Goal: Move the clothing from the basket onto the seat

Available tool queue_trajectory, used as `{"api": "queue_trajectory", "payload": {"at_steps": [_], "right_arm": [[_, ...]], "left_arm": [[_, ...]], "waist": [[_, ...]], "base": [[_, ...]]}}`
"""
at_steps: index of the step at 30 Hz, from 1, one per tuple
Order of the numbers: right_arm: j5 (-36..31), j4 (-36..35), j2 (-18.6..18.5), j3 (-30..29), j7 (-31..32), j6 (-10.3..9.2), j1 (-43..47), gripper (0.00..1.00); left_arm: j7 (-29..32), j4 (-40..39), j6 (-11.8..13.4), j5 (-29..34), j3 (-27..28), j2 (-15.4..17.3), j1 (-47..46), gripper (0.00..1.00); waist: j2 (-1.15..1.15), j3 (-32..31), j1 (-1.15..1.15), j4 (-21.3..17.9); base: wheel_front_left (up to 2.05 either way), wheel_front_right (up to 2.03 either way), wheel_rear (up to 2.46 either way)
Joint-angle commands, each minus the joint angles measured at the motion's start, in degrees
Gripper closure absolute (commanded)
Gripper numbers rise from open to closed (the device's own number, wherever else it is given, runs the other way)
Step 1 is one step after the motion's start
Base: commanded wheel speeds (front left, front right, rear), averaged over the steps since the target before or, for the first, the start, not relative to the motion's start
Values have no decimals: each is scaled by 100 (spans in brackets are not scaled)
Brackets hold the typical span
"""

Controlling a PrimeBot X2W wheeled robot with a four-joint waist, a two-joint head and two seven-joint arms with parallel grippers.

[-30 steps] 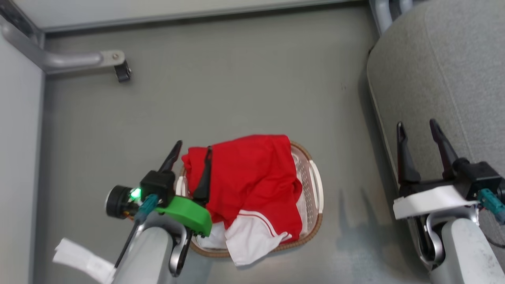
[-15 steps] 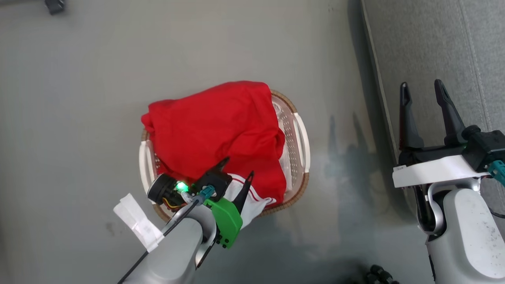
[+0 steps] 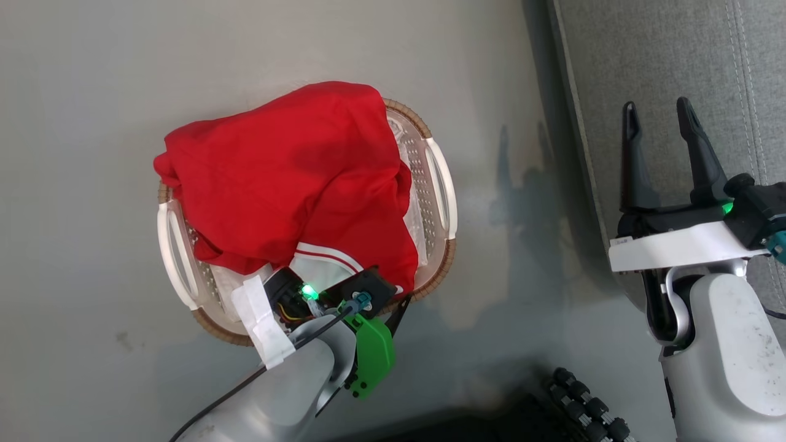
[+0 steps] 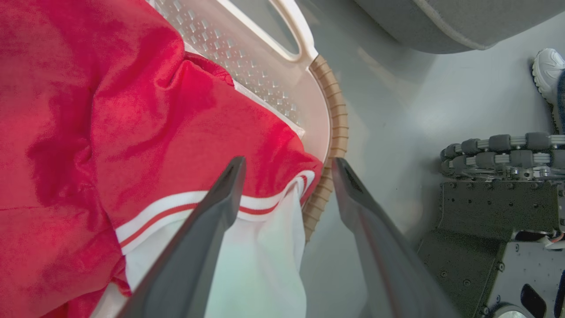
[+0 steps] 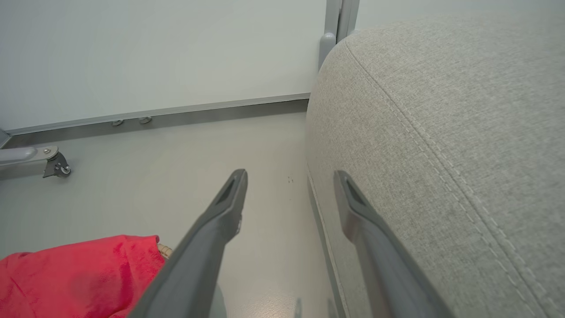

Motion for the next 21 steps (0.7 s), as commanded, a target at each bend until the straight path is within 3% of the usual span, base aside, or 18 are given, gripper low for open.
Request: {"api": "queue_trajectory", "payload": {"at_steps": [1,15,16,17,19,20,21], "right_arm": [[43,-31,-19,-6,-28,-4,-74,0],[124,8,-19,67,-28,-4,-150,0],[131,8,-19,74,-28,-4,-156,0],[138,8,-19,78,-28,-4,-158,0],[147,10,-19,77,-28,-3,-156,0],[151,17,-19,72,-28,-4,-156,0],[154,24,-19,69,-28,-4,-154,0]], "left_arm": [[47,87,-19,-71,-71,57,-141,0],[360,864,-18,-525,-438,79,-499,2],[398,882,-18,-552,-489,74,-508,17],[424,894,-18,-579,-527,70,-511,41],[459,900,-18,-641,-626,67,-518,77],[456,897,-18,-688,-670,65,-530,92],[468,896,-18,-725,-699,63,-542,100]], "waist": [[0,132,-1,-93],[0,229,-1,-198],[0,232,-1,-208],[0,233,-1,-217],[0,236,-1,-230],[0,235,-1,-233],[0,232,-1,-235]], "base": [[0,0,0],[0,0,0],[0,0,0],[0,0,0],[0,0,0],[0,0,0],[0,0,0]]}}
